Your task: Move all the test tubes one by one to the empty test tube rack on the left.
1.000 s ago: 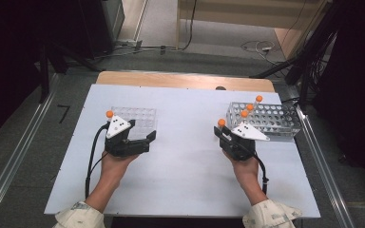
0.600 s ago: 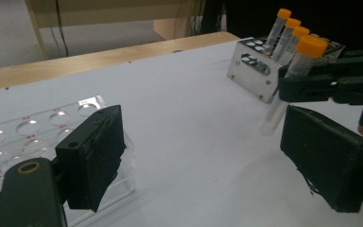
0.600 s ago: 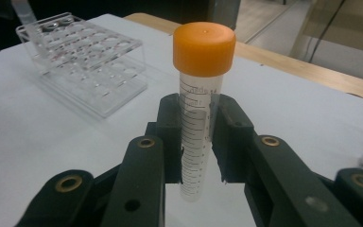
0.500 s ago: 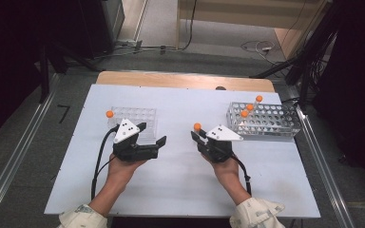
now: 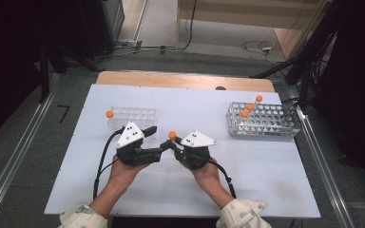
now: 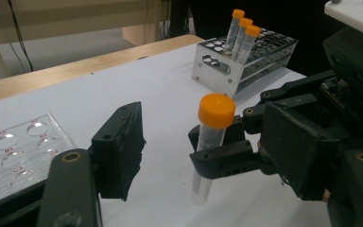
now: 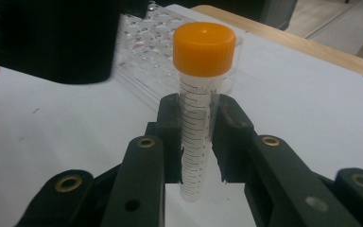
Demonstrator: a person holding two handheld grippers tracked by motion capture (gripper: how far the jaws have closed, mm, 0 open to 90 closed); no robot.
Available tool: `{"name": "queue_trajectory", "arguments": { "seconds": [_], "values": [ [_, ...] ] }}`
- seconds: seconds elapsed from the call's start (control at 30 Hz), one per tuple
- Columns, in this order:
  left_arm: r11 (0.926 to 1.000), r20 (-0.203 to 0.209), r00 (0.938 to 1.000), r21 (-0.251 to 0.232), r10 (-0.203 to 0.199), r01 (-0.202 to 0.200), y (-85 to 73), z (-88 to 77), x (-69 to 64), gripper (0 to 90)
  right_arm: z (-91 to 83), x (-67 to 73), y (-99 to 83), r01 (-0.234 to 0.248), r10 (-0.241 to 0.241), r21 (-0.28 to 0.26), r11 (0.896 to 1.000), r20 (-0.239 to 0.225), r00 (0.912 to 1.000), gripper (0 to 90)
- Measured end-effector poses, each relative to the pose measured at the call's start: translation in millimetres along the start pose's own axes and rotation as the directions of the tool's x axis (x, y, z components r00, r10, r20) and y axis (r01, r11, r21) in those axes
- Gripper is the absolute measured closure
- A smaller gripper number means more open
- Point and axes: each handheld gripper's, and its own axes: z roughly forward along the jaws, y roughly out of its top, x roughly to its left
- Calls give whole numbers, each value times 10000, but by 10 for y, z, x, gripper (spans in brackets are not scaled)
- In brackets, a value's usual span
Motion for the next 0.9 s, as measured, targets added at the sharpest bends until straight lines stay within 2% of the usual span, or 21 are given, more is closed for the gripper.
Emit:
{"name": "queue_trajectory", "arguments": {
  "seconds": [0.1, 0.2, 0.43, 0.6, 0.9],
  "values": [
    [10000, 136, 9999, 21, 25, -26, -6, 6, 2, 372, 23, 58, 13, 60, -60, 0, 10000, -225, 9997, 719],
    [9996, 258, 9993, 27, 265, -266, -17, 7, -5, 457, 41, 96, 22, 47, -47, 1, 10000, -428, 9991, 719],
    [9998, 556, 9982, 28, 216, -218, -31, 22, -9, 558, 56, 158, 35, 4, -2, 15, 10000, -740, 9973, 719],
    [9996, 443, 9987, 61, 255, -258, -45, 23, 2, 633, 55, 173, 47, 7, -7, -5, 10000, -818, 9967, 719],
    [9999, 413, 9991, 58, 138, -141, -59, 29, 18, 698, 58, 176, 47, -4, 5, 3, 10000, -907, 9959, 719]
  ]
}}
